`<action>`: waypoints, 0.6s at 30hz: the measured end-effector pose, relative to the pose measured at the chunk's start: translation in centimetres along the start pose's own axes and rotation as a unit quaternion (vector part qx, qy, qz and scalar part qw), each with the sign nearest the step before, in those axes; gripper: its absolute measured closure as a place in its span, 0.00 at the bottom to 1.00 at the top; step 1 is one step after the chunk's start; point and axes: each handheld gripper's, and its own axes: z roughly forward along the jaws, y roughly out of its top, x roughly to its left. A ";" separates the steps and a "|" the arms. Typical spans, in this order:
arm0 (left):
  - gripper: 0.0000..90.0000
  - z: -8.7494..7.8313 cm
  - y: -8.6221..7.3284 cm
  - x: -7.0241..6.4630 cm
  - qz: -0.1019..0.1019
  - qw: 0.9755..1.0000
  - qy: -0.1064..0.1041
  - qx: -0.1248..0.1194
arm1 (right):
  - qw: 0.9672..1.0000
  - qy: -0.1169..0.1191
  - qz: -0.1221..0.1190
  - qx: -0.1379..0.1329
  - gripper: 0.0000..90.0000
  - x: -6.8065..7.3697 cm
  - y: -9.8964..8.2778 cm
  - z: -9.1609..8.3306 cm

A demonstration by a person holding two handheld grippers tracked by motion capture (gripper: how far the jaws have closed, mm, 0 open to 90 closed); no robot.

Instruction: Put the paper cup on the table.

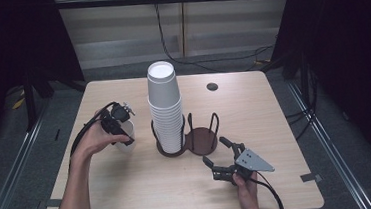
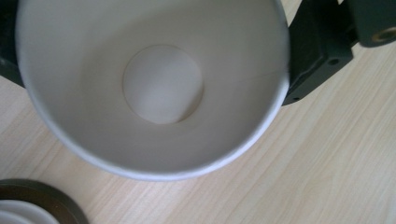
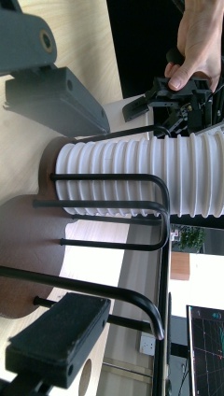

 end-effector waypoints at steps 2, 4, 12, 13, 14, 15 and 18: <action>0.05 0.1 0.0 0.0 -0.001 1.000 0.003 -0.003 | 1.000 0.001 -0.001 0.000 0.15 0.0 0.0 0.0; 0.04 0.3 0.0 0.0 -0.002 1.000 0.004 -0.002 | 1.000 0.002 0.000 0.001 0.15 0.0 0.0 0.0; 0.05 1.3 -1.1 0.2 -0.011 1.000 -0.016 -0.006 | 1.000 0.001 0.001 0.002 0.15 0.0 0.0 0.0; 0.04 1.4 -1.3 0.3 -0.014 1.000 -0.022 -0.011 | 1.000 0.001 0.001 0.002 0.15 0.0 0.0 0.0; 0.04 1.4 -1.5 0.3 -0.023 0.999 -0.028 -0.016 | 1.000 0.001 0.001 0.002 0.15 0.0 0.0 0.0; 0.05 1.4 -1.6 0.4 -0.020 0.999 -0.030 -0.018 | 1.000 0.001 0.001 0.002 0.15 0.0 0.0 0.0; 0.08 1.6 -2.0 0.3 -0.027 0.999 -0.033 -0.027 | 1.000 0.002 0.002 0.002 0.15 -0.1 0.0 0.0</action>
